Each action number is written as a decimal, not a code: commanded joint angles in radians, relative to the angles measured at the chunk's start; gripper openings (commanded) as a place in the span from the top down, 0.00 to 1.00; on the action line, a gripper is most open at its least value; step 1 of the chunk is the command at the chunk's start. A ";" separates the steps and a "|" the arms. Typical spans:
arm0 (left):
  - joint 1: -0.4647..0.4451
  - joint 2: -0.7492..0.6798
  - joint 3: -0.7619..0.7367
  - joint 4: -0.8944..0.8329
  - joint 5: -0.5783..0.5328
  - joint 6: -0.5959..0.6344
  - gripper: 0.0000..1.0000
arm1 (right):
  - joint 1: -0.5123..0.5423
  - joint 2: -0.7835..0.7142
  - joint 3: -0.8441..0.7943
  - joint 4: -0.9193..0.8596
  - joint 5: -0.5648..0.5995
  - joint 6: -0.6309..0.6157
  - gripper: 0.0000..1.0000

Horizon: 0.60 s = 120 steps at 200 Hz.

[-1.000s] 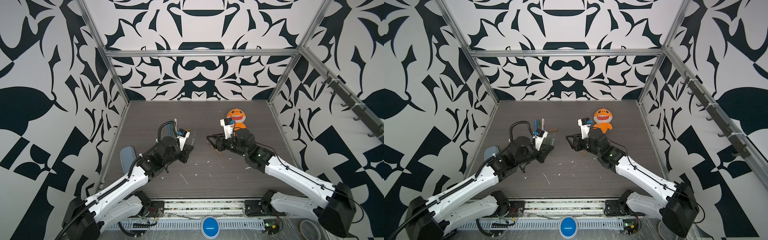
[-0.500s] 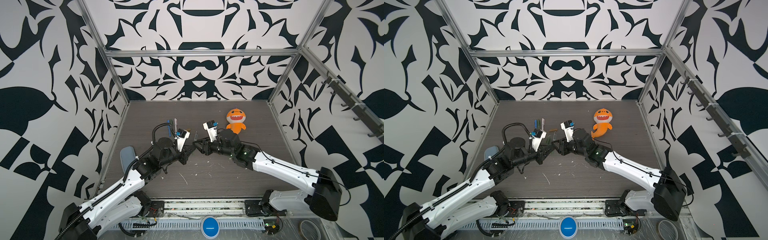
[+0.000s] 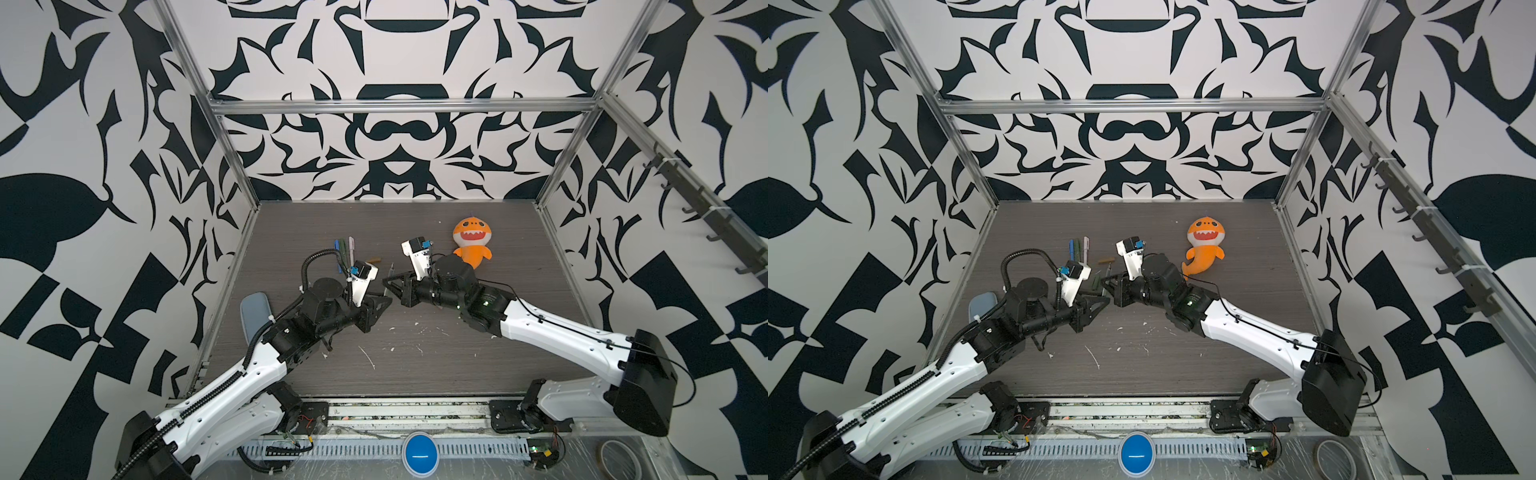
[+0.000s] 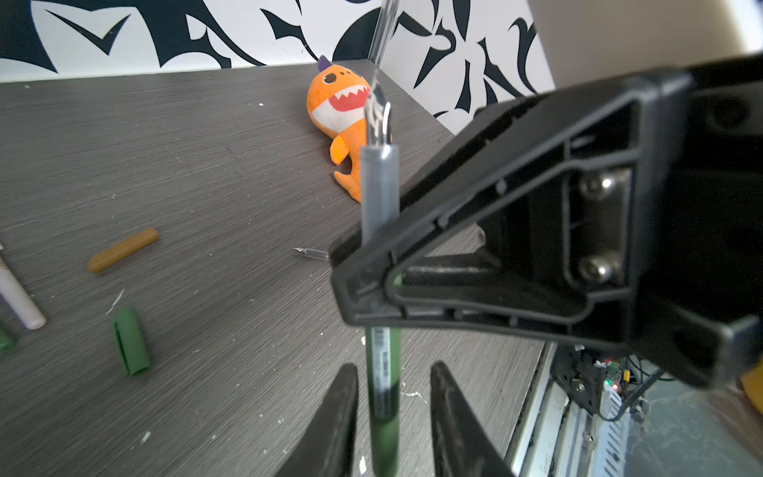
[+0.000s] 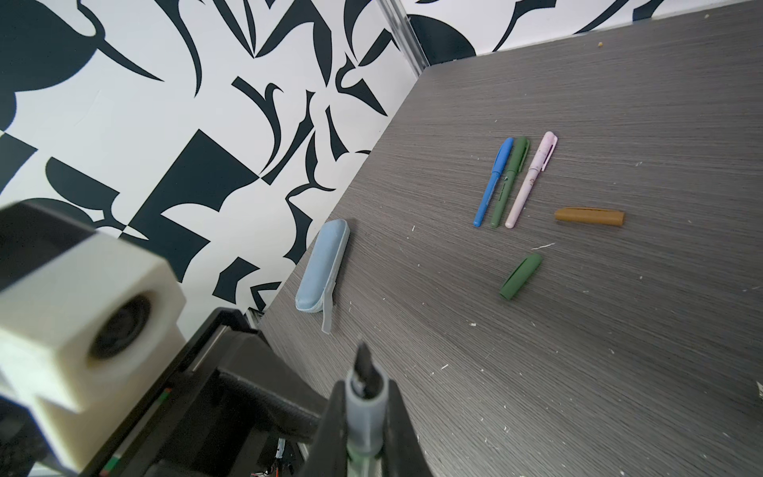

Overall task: Insert the pens into the pen caps
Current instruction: 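Bring the open right gripper beside the green pen nib held by the left, then swing the open right gripper over to the green cap on the table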

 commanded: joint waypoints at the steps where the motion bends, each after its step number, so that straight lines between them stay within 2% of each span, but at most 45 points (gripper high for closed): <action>1: -0.001 -0.009 -0.005 -0.029 -0.006 -0.002 0.66 | 0.003 -0.033 0.044 0.045 0.016 -0.010 1.00; 45: -0.001 -0.001 -0.008 -0.008 0.003 -0.009 0.76 | 0.004 -0.018 0.049 0.058 -0.010 -0.002 1.00; 96: -0.001 0.028 -0.006 0.007 0.028 -0.021 0.75 | 0.007 -0.007 0.042 0.099 -0.038 0.023 1.00; 120: -0.001 0.018 -0.003 0.003 0.006 -0.026 0.84 | 0.008 -0.004 0.037 0.107 -0.040 0.026 1.00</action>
